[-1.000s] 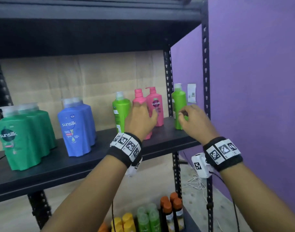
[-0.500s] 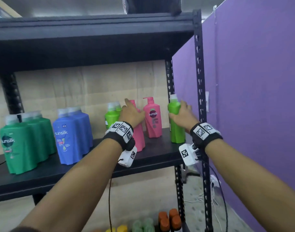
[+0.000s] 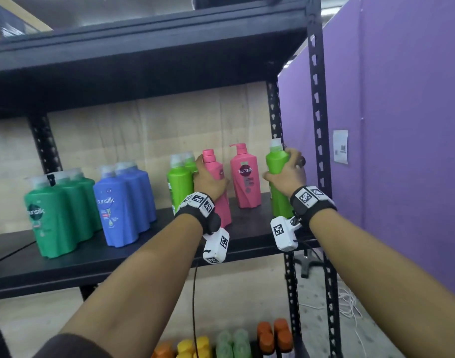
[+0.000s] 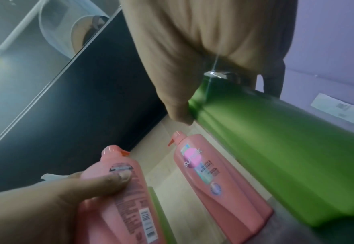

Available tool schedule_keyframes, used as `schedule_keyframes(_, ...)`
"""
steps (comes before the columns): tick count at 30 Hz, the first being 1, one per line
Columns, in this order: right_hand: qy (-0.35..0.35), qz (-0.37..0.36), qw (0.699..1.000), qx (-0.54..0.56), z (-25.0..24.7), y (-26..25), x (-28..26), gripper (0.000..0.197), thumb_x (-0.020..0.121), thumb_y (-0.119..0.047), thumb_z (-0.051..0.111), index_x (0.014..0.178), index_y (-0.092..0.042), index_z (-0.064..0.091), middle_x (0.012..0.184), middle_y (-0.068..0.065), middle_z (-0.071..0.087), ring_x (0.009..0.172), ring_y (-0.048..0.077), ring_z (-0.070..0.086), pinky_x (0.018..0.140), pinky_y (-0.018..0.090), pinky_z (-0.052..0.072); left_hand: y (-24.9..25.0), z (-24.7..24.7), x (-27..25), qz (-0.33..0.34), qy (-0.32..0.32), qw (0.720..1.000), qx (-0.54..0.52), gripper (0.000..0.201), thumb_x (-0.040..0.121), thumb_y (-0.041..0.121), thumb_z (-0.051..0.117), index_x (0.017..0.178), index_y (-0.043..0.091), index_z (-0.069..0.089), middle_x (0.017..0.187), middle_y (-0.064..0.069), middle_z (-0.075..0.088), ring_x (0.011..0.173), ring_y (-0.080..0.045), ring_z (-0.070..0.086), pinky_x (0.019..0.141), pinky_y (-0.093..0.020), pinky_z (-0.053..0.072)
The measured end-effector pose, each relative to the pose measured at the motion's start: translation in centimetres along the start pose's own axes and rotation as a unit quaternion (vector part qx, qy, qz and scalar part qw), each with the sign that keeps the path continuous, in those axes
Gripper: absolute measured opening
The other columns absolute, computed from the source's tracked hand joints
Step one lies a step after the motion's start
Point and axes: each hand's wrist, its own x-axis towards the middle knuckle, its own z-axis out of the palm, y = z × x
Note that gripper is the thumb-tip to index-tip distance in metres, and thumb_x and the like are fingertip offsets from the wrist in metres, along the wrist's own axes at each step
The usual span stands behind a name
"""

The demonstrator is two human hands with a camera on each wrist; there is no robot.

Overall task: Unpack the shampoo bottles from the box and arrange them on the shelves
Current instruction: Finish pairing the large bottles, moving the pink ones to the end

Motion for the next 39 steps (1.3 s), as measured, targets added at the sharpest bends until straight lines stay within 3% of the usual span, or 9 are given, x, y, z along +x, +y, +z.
schedule_keyframes(5,0.004,-0.02,0.999,-0.026,-0.4,0.4,-1.0,0.081,0.089,-0.029,0.072,0.148,-0.031,0.017,0.137,0.022,0.043,0.123,0.041,0.049,0.104,0.05,0.046,-1.0,0.6,0.0,0.008,0.043,0.997,-0.061,0.104,0.076,0.016,0.088,0.156,0.01,0.022,0.124,-0.01,0.06,0.107,-0.028,0.064,0.096,-0.036,0.051)
schedule_keyframes(8,0.028,-0.067,0.997,0.031,-0.6,0.9,-2.7,0.08,0.086,-0.031,0.073,0.146,-0.042,0.022,0.137,0.014,0.044,0.121,0.037,0.051,0.101,0.052,0.048,-1.1,1.2,-0.3,0.017,0.049,0.997,-0.059,0.06,0.076,0.022,0.088,0.123,0.004,0.055,0.108,-0.01,0.066,0.098,-0.031,0.069,0.083,-0.04,0.057)
schedule_keyframes(10,0.057,-0.101,0.989,0.087,-0.7,1.3,-4.0,0.082,0.082,-0.032,0.075,0.147,-0.046,0.027,0.139,0.007,0.045,0.121,0.031,0.052,0.1,0.049,0.049,-0.9,1.7,-0.8,0.008,0.05,0.994,-0.098,0.049,0.078,0.024,0.086,0.113,0.012,0.054,0.108,-0.01,0.067,0.096,-0.029,0.069,0.085,-0.044,0.058)
schedule_keyframes(15,0.087,-0.111,0.978,0.152,-1.6,1.8,-5.5,0.086,0.073,-0.045,0.071,0.149,-0.049,0.03,0.137,0.0,0.056,0.115,0.024,0.062,0.098,0.047,0.054,-0.2,3.2,-1.2,0.019,0.038,0.986,-0.16,0.057,0.078,0.025,0.086,0.122,0.013,0.052,0.108,-0.009,0.068,0.095,-0.028,0.069,0.087,-0.048,0.059)
schedule_keyframes(20,0.042,-0.122,0.981,0.143,-2.9,2.8,-5.3,0.088,0.077,-0.047,0.067,0.151,-0.059,0.021,0.139,-0.006,0.058,0.113,0.024,0.064,0.098,0.05,0.054,0.7,5.5,-1.1,0.031,0.007,0.978,-0.205,0.063,0.075,0.027,0.086,0.126,0.014,0.051,0.105,-0.006,0.068,0.095,-0.026,0.07,0.087,-0.051,0.06)
schedule_keyframes(25,0.037,-0.118,0.983,0.134,-3.1,3.4,-5.3,0.089,0.075,-0.052,0.065,0.15,-0.062,0.018,0.119,-0.013,0.066,0.095,0.025,0.069,0.087,0.052,0.058,1.8,7.6,-0.7,0.048,-0.007,0.975,-0.219,0.062,0.074,0.02,0.085,0.125,0.01,0.05,0.104,-0.01,0.068,0.091,-0.027,0.07,0.084,-0.049,0.06)
schedule_keyframes(32,0.063,-0.115,0.984,0.119,-2.7,3.4,-5.5,0.087,0.076,-0.056,0.063,0.15,-0.062,0.018,0.119,-0.008,0.066,0.097,0.028,0.068,0.088,0.051,0.057,2.4,9.4,-0.6,0.042,-0.023,0.971,-0.236,0.069,0.079,0.019,0.085,0.132,0.015,0.042,0.105,-0.005,0.064,0.094,-0.027,0.069,0.086,-0.047,0.06)
schedule_keyframes(34,0.064,-0.118,0.984,0.119,-2.8,3.7,-5.4,0.086,0.076,-0.056,0.064,0.149,-0.063,0.019,0.119,-0.008,0.067,0.098,0.029,0.068,0.089,0.052,0.057,2.3,9.6,-0.7,0.045,-0.025,0.97,-0.237,0.068,0.079,0.02,0.085,0.132,0.016,0.042,0.105,-0.005,0.065,0.093,-0.024,0.069,0.084,-0.044,0.06)
schedule_keyframes(39,0.065,-0.121,0.983,0.124,-2.7,3.8,-5.5,0.086,0.076,-0.059,0.065,0.148,-0.064,0.02,0.121,-0.013,0.066,0.099,0.027,0.068,0.09,0.052,0.057,1.4,8.9,-1.2,0.064,-0.059,0.971,-0.221,0.061,0.085,0.027,0.083,0.128,0.026,0.041,0.097,0.002,0.066,0.07,0.004,0.067,0.062,-0.016,0.054)
